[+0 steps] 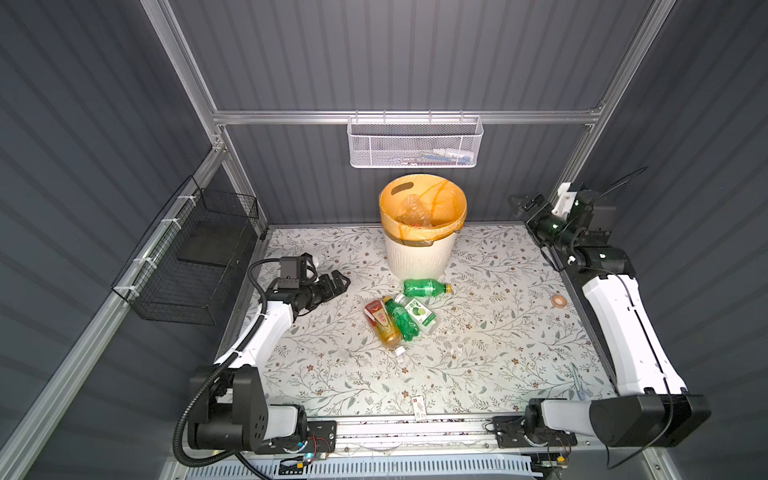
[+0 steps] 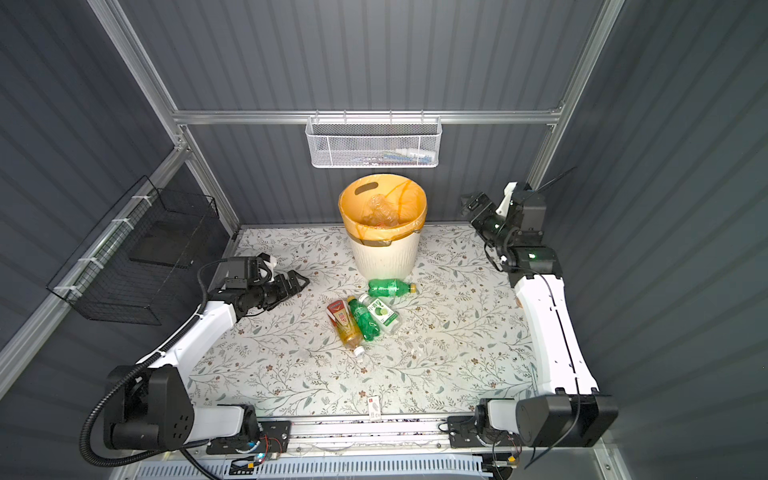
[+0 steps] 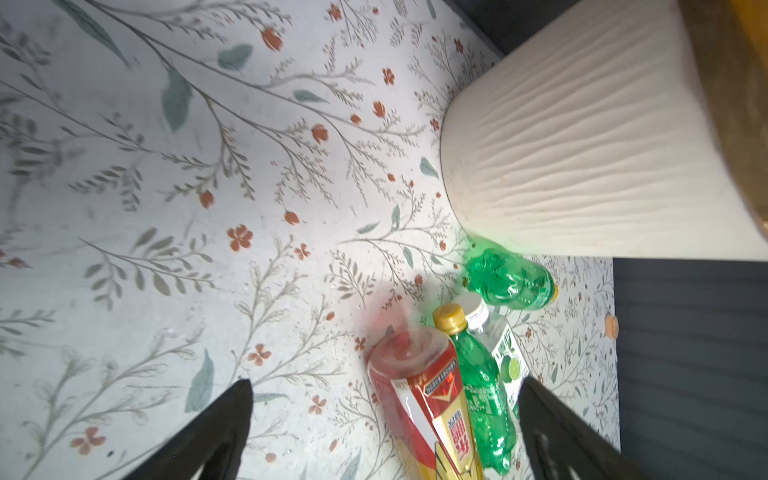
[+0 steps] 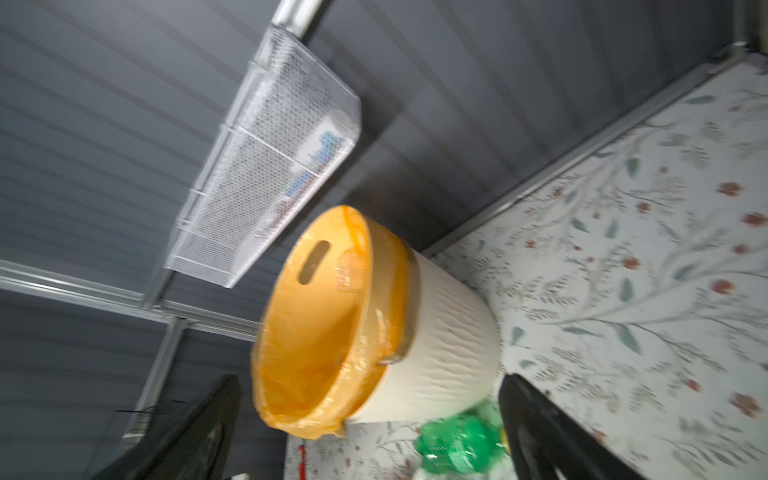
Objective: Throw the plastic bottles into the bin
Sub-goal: 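Grasp the red-and-gold drink bottle with the left gripper while the right draws back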
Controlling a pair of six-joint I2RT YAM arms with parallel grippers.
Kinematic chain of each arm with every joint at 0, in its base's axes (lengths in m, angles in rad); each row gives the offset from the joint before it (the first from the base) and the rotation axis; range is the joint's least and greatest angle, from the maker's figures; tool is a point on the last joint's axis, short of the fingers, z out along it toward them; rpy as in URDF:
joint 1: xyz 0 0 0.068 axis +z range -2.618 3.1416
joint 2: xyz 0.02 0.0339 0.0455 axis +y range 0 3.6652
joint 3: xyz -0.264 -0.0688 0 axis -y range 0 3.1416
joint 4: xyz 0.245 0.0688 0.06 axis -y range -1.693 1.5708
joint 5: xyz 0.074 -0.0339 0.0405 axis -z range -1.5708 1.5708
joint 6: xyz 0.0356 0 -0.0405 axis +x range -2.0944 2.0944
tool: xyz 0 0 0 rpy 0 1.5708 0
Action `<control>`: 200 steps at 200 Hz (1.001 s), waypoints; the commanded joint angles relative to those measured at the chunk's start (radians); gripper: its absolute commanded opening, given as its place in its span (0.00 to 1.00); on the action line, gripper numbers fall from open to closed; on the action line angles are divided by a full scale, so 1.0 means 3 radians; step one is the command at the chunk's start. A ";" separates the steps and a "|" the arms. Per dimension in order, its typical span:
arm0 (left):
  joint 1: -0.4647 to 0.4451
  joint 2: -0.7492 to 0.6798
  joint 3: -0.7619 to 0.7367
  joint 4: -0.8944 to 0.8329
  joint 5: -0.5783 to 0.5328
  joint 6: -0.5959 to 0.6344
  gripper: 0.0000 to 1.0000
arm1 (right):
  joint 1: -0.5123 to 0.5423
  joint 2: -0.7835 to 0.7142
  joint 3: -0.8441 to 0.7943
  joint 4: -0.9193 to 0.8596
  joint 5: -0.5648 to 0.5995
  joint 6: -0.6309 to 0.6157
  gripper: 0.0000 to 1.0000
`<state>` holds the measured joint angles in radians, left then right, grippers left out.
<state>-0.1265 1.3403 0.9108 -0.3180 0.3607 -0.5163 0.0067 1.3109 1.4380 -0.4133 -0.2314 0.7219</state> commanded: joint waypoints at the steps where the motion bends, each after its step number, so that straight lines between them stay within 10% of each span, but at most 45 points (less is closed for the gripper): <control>1: -0.0155 -0.0127 -0.0106 -0.0197 -0.0081 -0.0193 0.99 | 0.0177 0.0063 -0.0289 -0.0564 0.0802 -0.0801 0.99; 86: -0.0917 -0.0244 -0.0459 -0.0247 -0.0681 -0.0823 0.98 | 0.0250 -0.0380 -0.1561 0.0320 0.0752 -0.1015 0.99; 200: -0.1481 0.0263 -0.0354 -0.0239 -0.1013 -0.1575 1.00 | 0.0193 0.0114 -0.1216 -0.0146 0.0604 -0.0823 0.99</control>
<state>-0.5663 1.3918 0.7650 -0.3729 0.0834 -0.9600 0.0643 1.3529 1.0473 -0.4301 -0.0532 0.4473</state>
